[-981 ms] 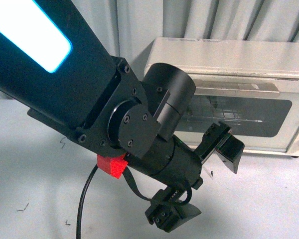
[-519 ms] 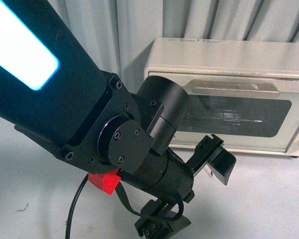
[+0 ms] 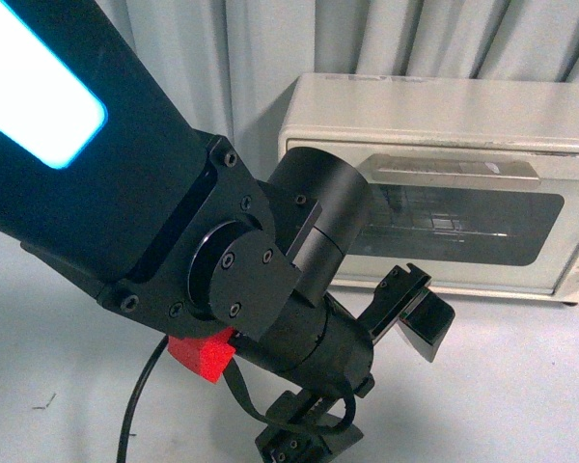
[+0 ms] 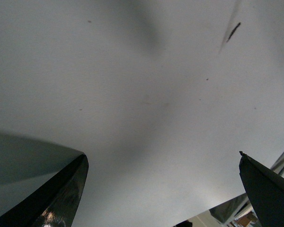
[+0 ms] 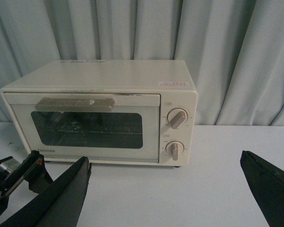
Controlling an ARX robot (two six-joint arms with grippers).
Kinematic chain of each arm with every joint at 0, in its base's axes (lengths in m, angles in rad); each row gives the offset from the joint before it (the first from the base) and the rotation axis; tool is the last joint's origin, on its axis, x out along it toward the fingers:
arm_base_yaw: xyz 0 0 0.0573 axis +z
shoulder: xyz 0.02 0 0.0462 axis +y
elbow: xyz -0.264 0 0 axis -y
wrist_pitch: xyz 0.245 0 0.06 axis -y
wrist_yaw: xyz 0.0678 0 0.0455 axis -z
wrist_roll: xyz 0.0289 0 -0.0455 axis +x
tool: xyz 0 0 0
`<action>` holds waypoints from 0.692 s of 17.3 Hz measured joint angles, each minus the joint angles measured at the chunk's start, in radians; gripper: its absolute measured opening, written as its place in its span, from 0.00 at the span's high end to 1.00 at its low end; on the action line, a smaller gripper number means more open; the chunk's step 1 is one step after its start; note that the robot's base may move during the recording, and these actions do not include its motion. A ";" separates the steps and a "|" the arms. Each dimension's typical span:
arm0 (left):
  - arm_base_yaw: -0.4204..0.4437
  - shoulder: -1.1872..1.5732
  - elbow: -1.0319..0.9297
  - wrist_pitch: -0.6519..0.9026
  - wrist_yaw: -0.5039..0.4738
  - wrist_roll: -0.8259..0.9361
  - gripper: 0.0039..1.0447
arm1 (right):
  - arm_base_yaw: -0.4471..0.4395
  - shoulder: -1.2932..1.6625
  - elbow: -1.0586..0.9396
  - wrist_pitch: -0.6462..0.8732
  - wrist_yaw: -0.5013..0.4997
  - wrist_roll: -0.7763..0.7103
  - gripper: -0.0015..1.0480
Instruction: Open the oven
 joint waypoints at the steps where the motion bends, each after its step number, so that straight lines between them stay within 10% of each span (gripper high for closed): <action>1: 0.002 -0.005 0.001 -0.020 -0.013 -0.006 0.06 | 0.000 0.000 0.000 0.000 0.000 0.000 0.06; 12: 0.019 -0.034 -0.025 -0.050 -0.068 -0.063 0.06 | 0.000 0.000 0.000 0.000 0.000 0.000 0.06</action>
